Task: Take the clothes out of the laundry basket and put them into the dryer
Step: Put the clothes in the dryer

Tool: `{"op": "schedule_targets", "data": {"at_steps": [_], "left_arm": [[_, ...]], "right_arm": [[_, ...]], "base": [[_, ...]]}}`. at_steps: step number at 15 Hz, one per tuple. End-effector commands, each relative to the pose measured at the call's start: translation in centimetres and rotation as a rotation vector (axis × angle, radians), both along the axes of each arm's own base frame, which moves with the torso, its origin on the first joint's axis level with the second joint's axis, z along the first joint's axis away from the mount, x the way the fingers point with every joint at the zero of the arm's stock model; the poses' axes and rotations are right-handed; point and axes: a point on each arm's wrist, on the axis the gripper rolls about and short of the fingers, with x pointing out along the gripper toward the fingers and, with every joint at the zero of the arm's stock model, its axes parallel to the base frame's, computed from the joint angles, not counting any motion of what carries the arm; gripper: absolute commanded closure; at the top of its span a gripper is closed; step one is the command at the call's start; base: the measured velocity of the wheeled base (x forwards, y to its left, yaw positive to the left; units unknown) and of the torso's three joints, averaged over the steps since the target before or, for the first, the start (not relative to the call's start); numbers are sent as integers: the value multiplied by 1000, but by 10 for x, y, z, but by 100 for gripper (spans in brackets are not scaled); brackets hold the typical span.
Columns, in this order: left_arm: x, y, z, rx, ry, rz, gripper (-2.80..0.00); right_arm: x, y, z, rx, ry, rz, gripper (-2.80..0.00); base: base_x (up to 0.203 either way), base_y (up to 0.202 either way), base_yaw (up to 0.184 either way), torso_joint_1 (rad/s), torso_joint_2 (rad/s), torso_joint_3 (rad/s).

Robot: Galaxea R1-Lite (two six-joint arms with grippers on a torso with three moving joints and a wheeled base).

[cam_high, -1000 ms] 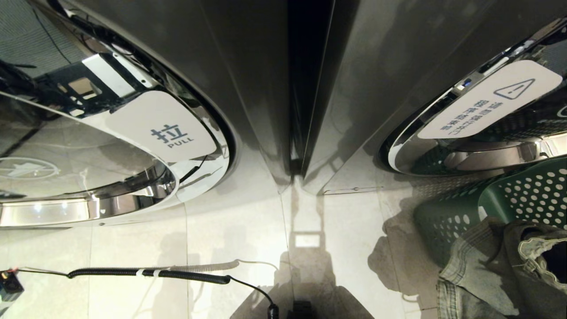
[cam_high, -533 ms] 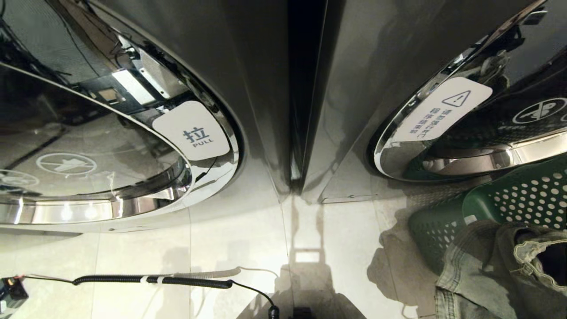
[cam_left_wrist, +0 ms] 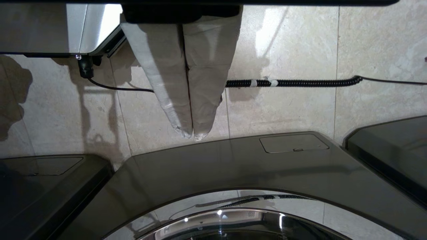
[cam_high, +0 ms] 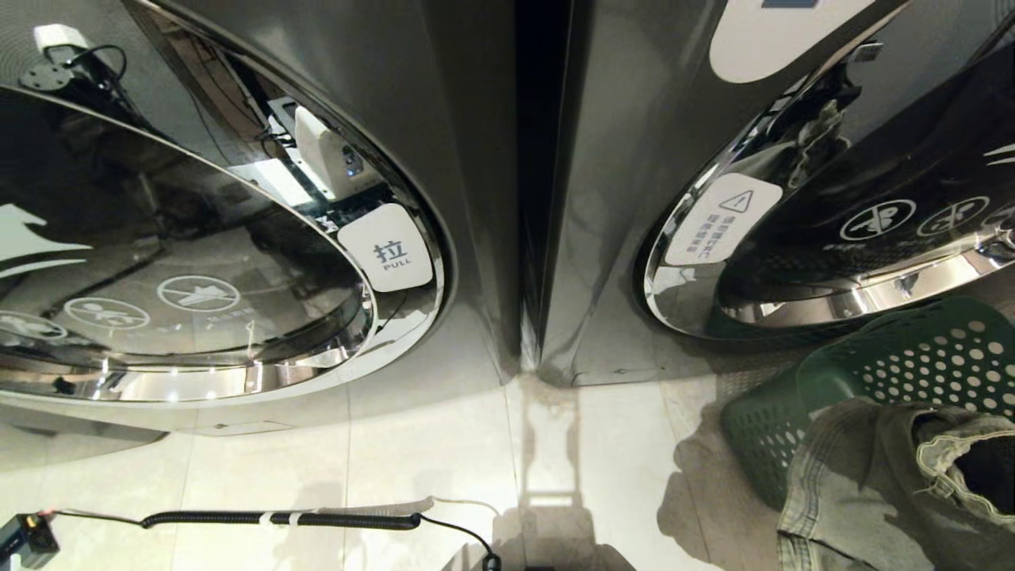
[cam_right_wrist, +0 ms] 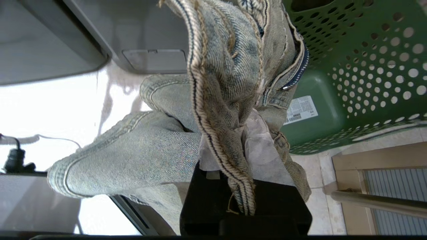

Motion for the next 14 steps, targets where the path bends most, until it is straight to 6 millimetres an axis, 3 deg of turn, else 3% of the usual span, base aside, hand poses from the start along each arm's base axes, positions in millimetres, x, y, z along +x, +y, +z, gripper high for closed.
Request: {"op": "schedule_targets", "data": {"at_steps": [1,14], "left_arm": [[0,0,0,-1,-1,0,0],[0,0,0,-1,-1,0,0]], "right_arm": [[0,0,0,10,0,-1,0],[0,0,0,29,-1,-10,0]], "base": [[0,0,0,5,6,233],[0,0,0,3,0,209]]}}
